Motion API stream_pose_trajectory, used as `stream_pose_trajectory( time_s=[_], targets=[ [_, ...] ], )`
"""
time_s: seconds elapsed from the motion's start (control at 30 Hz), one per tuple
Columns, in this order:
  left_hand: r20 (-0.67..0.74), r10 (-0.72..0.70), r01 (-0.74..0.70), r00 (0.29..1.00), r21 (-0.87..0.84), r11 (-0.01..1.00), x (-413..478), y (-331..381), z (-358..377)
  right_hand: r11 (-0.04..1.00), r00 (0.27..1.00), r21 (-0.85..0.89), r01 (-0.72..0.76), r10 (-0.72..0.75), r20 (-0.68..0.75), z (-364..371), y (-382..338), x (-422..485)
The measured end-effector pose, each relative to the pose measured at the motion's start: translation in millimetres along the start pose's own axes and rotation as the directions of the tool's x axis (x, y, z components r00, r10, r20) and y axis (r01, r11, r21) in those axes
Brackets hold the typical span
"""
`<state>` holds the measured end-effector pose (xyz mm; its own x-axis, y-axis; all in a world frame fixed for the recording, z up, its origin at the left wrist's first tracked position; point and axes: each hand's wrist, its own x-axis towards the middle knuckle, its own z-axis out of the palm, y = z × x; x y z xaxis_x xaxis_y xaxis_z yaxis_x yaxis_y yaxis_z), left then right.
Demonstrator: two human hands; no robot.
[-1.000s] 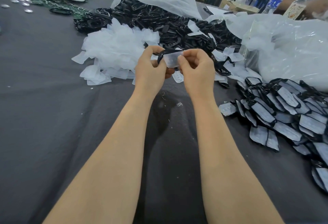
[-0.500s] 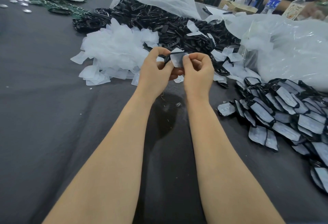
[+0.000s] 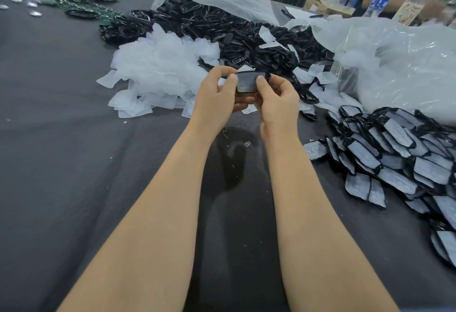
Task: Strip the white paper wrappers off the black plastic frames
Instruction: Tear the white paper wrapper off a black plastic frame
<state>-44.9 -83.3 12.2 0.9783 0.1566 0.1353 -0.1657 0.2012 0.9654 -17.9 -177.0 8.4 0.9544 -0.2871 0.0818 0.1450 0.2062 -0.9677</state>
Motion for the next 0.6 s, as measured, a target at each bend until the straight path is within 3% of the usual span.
stream_pose_trajectory(
  time_s=[0.23,0.4,0.6],
  targets=[
    [-0.041,0.047,-0.041,0.998,0.122,0.992,2.8,-5.1,-3.9,0.997,0.999,-0.072,0.03,-0.029,0.013,1.4,2.0,-2.3],
    [-0.087,0.046,-0.036,0.995,0.123,0.992,3.3,-7.2,-6.9,0.96,0.992,-0.269,0.074,-0.044,0.117,-3.1,2.8,-1.7],
    [-0.073,0.04,-0.031,0.997,0.125,0.992,4.3,-7.9,-6.8,0.977,0.995,-0.215,0.001,0.021,0.1,-2.8,0.7,-2.4]
  ],
)
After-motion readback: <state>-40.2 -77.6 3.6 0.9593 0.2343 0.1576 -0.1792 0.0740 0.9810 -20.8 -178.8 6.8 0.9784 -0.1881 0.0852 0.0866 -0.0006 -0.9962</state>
